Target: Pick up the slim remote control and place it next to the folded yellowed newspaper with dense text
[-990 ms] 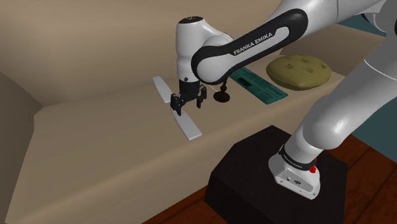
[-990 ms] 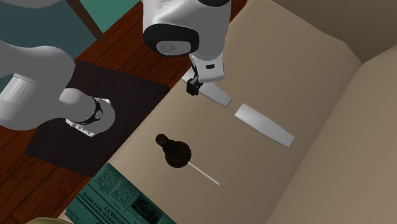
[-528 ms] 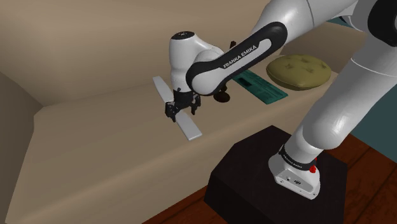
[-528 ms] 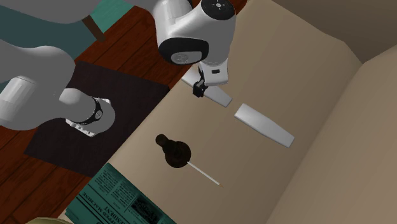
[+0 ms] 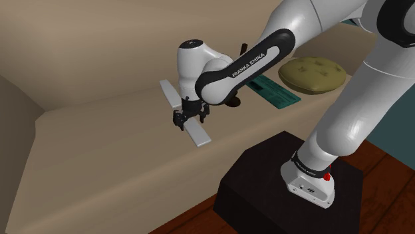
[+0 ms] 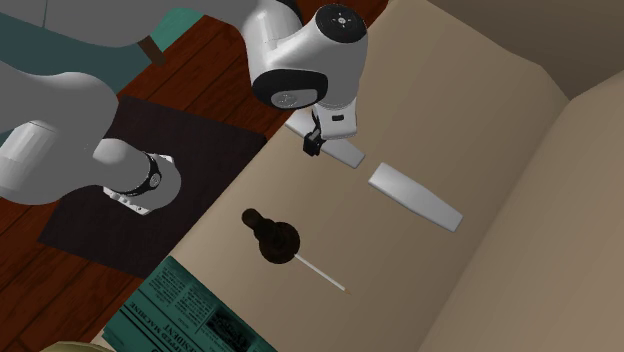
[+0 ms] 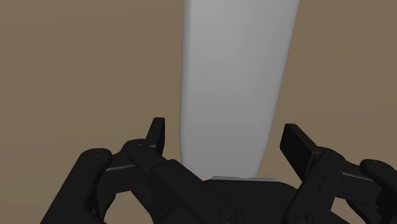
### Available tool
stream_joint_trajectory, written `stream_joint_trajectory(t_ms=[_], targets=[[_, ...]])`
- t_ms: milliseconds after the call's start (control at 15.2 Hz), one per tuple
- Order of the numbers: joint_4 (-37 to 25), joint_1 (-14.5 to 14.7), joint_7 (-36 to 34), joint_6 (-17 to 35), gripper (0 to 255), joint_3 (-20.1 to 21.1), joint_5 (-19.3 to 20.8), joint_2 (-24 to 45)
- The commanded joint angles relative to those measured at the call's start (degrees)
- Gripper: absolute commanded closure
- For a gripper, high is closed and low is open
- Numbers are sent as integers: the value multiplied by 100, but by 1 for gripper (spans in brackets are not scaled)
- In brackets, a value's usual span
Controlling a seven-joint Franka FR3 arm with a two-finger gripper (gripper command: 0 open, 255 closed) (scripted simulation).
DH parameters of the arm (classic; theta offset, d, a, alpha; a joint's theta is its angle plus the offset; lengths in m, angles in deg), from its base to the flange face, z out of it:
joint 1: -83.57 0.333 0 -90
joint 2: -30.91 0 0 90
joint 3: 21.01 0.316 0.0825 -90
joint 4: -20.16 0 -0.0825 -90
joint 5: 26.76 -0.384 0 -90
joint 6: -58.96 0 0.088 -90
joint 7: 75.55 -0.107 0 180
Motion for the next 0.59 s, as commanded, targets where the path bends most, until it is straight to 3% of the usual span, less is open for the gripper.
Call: stream_joint_trajectory(t_ms=[0, 66, 132, 528], targets=[[0, 0, 0, 0, 0, 0, 0, 0], [0, 0, 0, 0, 0, 0, 0, 0], [0, 0, 0, 0, 255, 0, 0, 0], [-2, 0, -1, 0, 255, 0, 1, 1]])
